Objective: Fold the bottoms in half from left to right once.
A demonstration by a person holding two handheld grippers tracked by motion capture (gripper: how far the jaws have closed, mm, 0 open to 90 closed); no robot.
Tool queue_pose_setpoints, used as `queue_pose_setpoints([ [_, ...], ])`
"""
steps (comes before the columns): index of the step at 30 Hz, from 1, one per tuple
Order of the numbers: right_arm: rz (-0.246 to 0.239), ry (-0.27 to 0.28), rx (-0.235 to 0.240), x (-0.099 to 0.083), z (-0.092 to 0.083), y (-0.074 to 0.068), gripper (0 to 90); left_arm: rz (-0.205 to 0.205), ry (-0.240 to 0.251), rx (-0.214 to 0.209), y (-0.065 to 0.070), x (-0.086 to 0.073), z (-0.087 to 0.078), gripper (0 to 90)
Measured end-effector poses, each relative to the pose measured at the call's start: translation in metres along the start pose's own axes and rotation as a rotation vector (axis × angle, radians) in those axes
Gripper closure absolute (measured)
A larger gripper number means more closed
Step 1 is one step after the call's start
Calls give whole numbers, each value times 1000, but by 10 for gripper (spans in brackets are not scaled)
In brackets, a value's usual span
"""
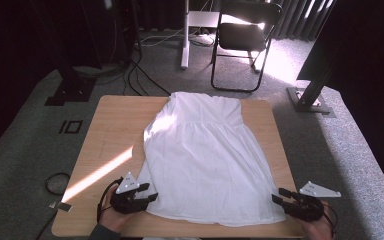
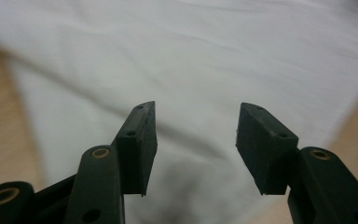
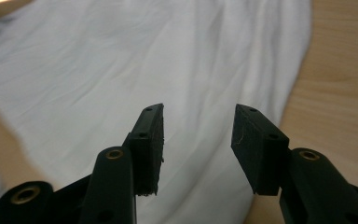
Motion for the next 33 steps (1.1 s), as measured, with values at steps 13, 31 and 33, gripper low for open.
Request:
queue_pose_setpoints([
  [13, 25, -86, -157, 71, 122, 51, 529, -133, -37, 314, -78, 20, 47, 409],
  [31, 83, -118, -119, 106, 196, 65, 874, -108, -86, 198, -63, 14, 47, 893],
  [33, 84, -104, -123, 108, 192, 64, 880, -119, -70, 207, -62, 12, 38, 894],
])
Point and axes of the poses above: each handheld gripper's, and its own axes: z roughly forward along the jaws, x roughly out of its top, y roughly to its right, the point moved 6 cm from there along z, roughly forward along the jaws, and after that the axes turned 7 degrees about -z, right-handed, at the moved point
